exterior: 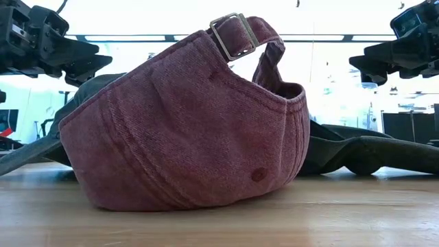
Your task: Pick & Place hat
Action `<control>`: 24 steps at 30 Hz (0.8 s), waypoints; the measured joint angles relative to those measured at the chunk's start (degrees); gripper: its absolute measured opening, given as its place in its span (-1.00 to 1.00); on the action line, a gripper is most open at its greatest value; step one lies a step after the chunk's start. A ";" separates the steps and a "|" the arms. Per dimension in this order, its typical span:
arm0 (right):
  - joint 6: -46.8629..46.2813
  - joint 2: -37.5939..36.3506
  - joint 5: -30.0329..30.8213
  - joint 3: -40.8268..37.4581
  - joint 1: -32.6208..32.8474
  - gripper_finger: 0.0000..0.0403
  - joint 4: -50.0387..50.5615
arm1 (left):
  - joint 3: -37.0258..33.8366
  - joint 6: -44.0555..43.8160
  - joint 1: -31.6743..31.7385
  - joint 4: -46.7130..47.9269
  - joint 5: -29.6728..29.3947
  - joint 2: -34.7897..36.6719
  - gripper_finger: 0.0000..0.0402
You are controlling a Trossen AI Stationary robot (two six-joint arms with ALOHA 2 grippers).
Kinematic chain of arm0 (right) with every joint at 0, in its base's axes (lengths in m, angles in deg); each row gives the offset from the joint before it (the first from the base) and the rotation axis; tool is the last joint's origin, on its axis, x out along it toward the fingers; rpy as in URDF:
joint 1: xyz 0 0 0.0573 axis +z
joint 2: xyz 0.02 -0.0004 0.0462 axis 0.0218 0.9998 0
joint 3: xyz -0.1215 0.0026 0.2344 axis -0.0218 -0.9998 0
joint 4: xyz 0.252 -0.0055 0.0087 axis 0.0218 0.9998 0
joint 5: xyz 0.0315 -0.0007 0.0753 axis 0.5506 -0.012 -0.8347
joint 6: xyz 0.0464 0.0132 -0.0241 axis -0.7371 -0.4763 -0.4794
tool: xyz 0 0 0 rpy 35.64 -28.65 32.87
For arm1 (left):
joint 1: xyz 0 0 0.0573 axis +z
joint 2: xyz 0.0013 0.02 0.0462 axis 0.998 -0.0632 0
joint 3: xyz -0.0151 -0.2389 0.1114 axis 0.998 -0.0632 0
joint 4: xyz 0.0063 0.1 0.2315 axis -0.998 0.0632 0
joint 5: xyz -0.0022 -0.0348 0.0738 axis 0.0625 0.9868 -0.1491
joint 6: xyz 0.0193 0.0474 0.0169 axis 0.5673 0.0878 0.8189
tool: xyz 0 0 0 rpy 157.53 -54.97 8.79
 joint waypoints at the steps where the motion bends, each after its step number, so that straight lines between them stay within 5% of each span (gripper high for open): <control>1: 0.06 0.00 -0.02 0.00 0.00 -0.17 0.00 | 0.00 0.00 -0.01 0.00 -0.01 -0.02 -0.10; 10: -2.10 0.03 3.85 0.02 0.00 -0.17 -0.63 | 0.00 -0.02 -0.01 0.00 -0.02 0.00 -0.10; 16: -32.88 0.17 4.32 -0.02 0.00 -0.17 0.27 | -0.01 0.00 0.00 0.00 -0.01 -0.02 -0.10; 22: -53.02 0.07 4.15 -0.02 0.00 -0.17 -0.11 | 0.00 0.00 0.00 0.02 -0.02 -0.10 -0.10; 24: -53.48 0.00 4.20 -0.02 0.00 -0.17 -0.59 | 0.00 0.00 -0.01 0.02 -0.02 -0.10 -0.10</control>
